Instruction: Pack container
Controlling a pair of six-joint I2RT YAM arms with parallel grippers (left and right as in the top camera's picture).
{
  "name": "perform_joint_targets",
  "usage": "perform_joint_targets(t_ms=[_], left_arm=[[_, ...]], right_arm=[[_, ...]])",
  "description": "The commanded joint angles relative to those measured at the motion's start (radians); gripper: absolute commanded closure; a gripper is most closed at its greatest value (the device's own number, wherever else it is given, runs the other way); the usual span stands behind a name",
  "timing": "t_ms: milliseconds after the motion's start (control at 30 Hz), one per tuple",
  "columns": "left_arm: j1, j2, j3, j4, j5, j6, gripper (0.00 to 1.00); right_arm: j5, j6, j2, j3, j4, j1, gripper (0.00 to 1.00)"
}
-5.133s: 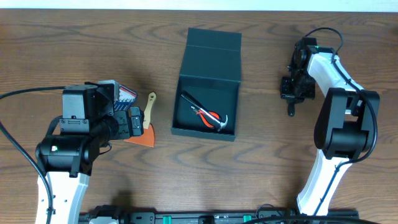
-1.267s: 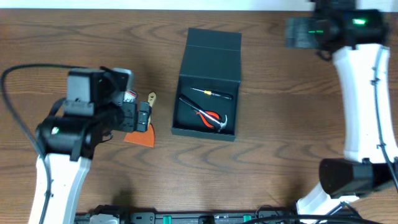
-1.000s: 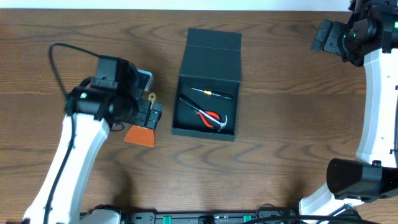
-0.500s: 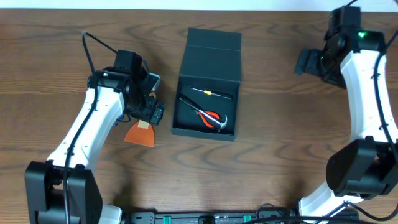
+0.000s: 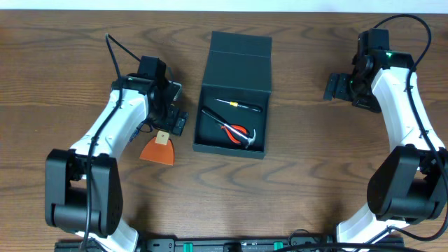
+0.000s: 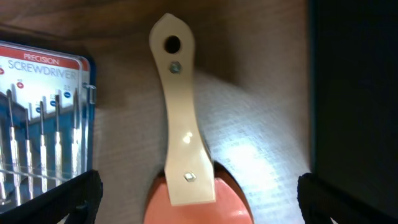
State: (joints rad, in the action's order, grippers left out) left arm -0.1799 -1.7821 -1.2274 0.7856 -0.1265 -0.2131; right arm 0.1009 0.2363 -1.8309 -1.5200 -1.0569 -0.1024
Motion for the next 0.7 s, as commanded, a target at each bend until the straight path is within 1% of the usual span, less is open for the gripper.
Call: perform_joint_targets(t_ms=[0,233,533,667], left_arm=[[0.000,-0.024,-0.010,-0.024,0.034,0.048,0.02],[0.000,-0.029,0.029,-0.102,0.034,0.074,0.02],[0.000,-0.029,0.076,-0.126,0.034,0.074,0.01],[0.000,-0.029,0.115,-0.160,0.034,0.077,0.02]], right_arm=[[-0.005,-0.014,0.000,0.007,0.006,0.006,0.01],[-0.005,-0.017,0.000,0.007,0.006,0.006,0.01],[-0.005,-0.017,0.000,0.007,0.006,0.006,0.01],[-0.005,-0.017,0.000,0.007,0.006,0.006,0.01]])
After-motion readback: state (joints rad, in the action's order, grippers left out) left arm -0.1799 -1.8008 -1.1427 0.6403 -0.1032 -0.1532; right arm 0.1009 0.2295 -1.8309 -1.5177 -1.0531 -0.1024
